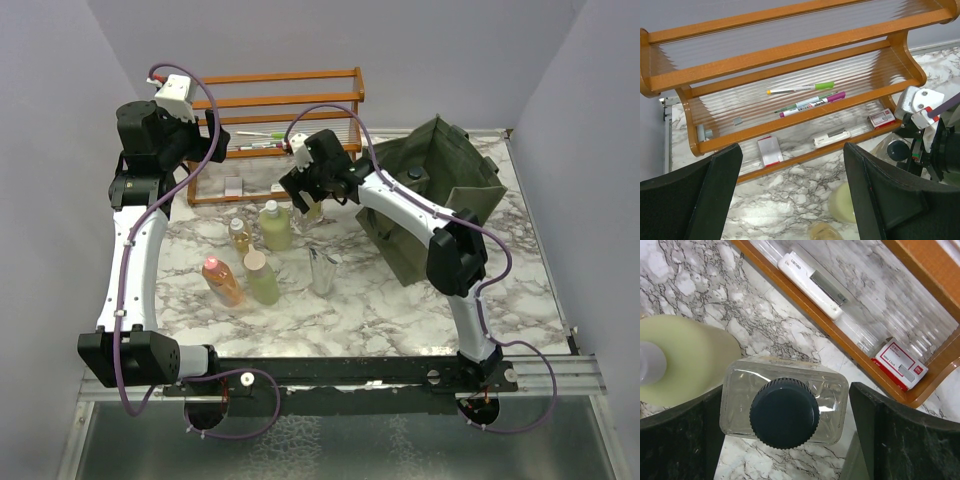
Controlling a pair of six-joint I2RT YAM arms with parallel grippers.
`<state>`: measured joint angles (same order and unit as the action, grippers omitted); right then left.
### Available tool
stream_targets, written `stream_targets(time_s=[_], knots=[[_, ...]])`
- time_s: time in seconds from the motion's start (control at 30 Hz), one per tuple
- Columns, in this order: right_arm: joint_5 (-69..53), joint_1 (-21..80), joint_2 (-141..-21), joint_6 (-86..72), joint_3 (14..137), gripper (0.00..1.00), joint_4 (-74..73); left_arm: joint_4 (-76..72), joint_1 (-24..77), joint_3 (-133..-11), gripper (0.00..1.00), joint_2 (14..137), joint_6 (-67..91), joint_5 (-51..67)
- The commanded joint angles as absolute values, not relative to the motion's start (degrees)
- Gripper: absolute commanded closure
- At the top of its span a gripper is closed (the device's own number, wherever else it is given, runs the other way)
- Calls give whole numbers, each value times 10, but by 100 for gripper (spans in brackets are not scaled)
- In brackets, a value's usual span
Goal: Place the personal care products into the canvas bag
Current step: Pick up the care product from the center of the board.
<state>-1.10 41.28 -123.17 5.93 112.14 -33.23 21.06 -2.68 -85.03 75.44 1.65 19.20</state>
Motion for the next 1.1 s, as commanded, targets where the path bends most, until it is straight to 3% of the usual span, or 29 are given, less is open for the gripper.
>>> stream_targets(time_s=[0.0, 0.5, 1.07], knots=[[-40, 407, -1215, 49, 1144, 4, -337, 195, -33, -848, 15, 741, 20, 212], [-59, 399, -1228, 47, 1150, 12, -344, 198, -34, -850, 15, 741, 19, 217], [-70, 397, -1247, 34, 1165, 9, -355, 199, -34, -852, 15, 743, 19, 219]])
